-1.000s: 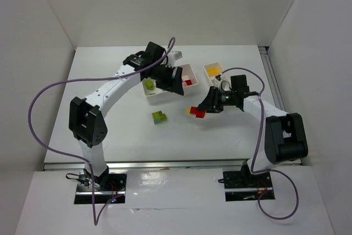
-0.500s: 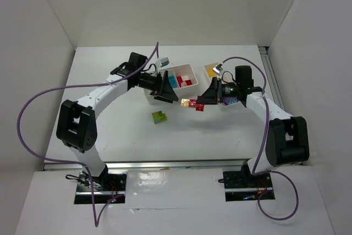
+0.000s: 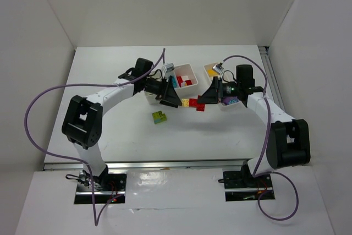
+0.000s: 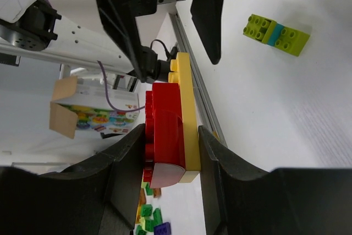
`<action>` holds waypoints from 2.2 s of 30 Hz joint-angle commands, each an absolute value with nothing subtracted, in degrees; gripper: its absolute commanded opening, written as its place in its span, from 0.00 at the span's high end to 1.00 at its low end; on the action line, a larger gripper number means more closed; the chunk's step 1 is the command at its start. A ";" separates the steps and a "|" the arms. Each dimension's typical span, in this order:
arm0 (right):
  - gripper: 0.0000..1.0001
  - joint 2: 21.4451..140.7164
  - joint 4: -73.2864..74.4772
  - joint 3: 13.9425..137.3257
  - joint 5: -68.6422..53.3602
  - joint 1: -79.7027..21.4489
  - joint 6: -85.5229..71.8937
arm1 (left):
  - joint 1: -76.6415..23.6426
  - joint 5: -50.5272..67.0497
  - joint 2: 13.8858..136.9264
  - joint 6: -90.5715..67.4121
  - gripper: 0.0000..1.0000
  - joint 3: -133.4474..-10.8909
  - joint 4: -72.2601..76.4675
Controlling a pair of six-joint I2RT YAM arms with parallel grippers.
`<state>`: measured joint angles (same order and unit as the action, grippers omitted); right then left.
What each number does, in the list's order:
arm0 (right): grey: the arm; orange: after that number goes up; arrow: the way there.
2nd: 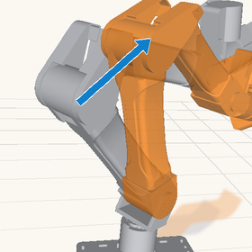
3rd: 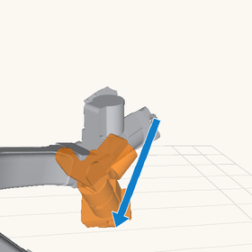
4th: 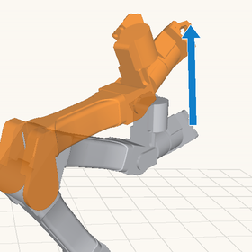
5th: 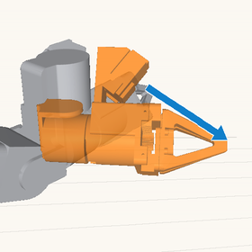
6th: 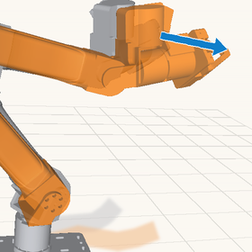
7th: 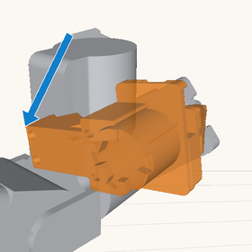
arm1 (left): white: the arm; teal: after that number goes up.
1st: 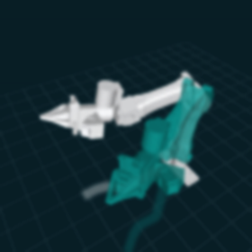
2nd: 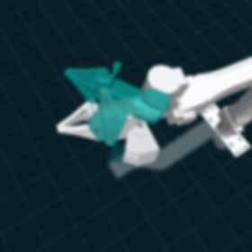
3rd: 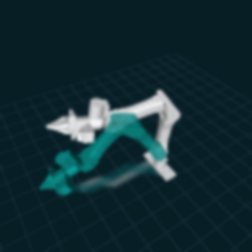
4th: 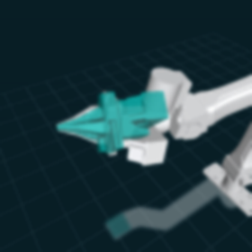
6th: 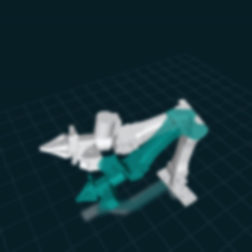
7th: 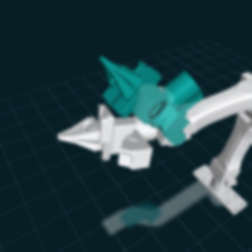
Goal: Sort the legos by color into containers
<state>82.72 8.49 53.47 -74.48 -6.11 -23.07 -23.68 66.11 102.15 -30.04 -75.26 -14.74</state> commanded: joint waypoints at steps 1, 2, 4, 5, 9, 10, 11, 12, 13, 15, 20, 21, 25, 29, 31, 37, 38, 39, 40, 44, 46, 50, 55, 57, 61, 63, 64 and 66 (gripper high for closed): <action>1.00 81.04 8.87 56.69 -76.46 -5.80 -21.72 | -24.26 66.80 103.36 -31.80 0.20 -76.55 -9.77; 1.00 81.04 8.88 56.69 -76.46 -5.80 -21.10 | -24.26 66.80 103.97 -32.43 0.23 -76.55 -8.71; 1.00 81.56 10.36 57.30 -76.46 -5.80 -20.48 | -24.26 68.89 104.76 -35.14 0.27 -76.55 -5.73; 1.00 81.56 10.37 57.30 -76.46 -5.80 -19.96 | -24.26 69.60 105.37 -36.37 0.28 -76.55 -4.15; 1.00 81.56 11.51 57.30 -76.46 -5.80 -19.42 | -24.26 72.06 105.38 -40.96 0.39 -76.03 2.72; 1.00 81.56 11.51 57.30 -76.46 -5.80 -19.42 | -24.26 72.07 105.38 -40.96 0.43 -76.03 2.72; 1.00 82.08 11.51 57.30 -75.94 -5.80 -19.42 | -24.26 72.77 105.90 -40.43 0.44 -76.55 2.72; 1.00 82.09 11.51 57.30 -75.94 -5.80 -19.42 | -24.78 72.77 105.91 -40.43 0.46 -76.55 2.20; 1.00 82.09 11.51 57.30 -75.94 -5.80 -19.42 | -24.79 73.38 105.91 -40.43 0.48 -76.55 2.20; 1.00 82.71 11.51 57.30 -75.94 -5.80 -19.42 | -25.31 74.00 105.91 -40.96 0.54 -76.55 2.89; 1.00 83.23 11.51 57.83 -75.94 -5.80 -19.42 | -26.98 74.71 106.52 -37.97 0.58 -77.08 -0.88; 1.00 83.23 11.51 57.83 -75.94 -5.80 -19.42 | -26.98 74.71 106.52 -37.97 0.58 -77.08 -0.88; 1.00 83.76 11.51 58.36 -75.94 -5.80 -18.90 | -26.98 74.71 106.52 -39.90 0.74 -76.55 2.28; 1.00 84.29 15.45 59.41 -74.10 -6.42 -16.88 | -26.98 74.71 107.57 -40.95 1.00 -77.78 2.29; 1.00 84.81 20.44 60.81 -70.69 -7.73 -13.99 | -26.98 75.23 107.58 -40.96 1.00 -78.92 0.71; 0.34 82.89 22.24 61.44 -58.20 -7.73 -15.81 | -25.06 68.92 106.88 -31.13 1.00 -81.82 -16.03; 0.31 82.88 22.24 61.96 -56.44 -7.73 -16.34 | -25.05 67.69 106.88 -29.72 1.00 -82.52 -18.69; 0.27 82.27 21.71 61.96 -55.12 -7.73 -16.35 | -24.44 66.37 106.88 -28.23 1.00 -82.53 -21.24; 0.20 82.27 22.23 62.75 -53.80 -7.73 -16.87 | -24.43 64.79 106.18 -25.34 1.00 -83.31 -23.53; 0.17 81.74 23.91 64.95 -46.51 -7.73 -18.88 | -24.43 60.92 104.16 -25.39 1.00 -82.79 -26.19; 0.17 81.21 23.91 66.18 -41.77 -7.73 -19.85 | -24.43 58.55 104.15 -25.40 1.00 -83.32 -28.20; 0.21 79.02 23.20 65.39 -33.59 -8.88 -25.12 | -24.43 46.71 103.54 -26.02 1.00 -86.48 -33.91; 0.30 79.88 23.46 64.69 -25.69 -14.39 -28.30 | -26.28 42.80 102.48 -24.87 1.00 -89.11 -35.33; 0.29 79.89 23.47 65.48 -23.13 -16.60 -29.61 | -26.80 41.32 103.10 -24.87 1.00 -90.43 -36.64; 0.24 81.12 24.08 66.62 -18.38 -21.00 -31.03 | -26.81 39.11 103.71 -24.87 1.00 -91.58 -38.49; 0.22 81.12 24.08 66.62 -16.00 -22.93 -31.03 | -27.33 37.71 104.23 -24.87 1.00 -91.58 -39.11; 0.22 81.12 24.08 66.62 -15.13 -23.55 -31.03 | -27.33 37.71 104.24 -24.87 1.00 -92.10 -39.63; 0.22 81.12 24.79 67.24 -12.93 -24.17 -31.03 | -27.33 37.71 104.24 -24.87 1.00 -92.11 -39.64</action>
<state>81.03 23.73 63.88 -18.65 -23.46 -30.22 -27.11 38.87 105.56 -25.58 -89.95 -37.95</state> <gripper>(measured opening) 0.776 0.220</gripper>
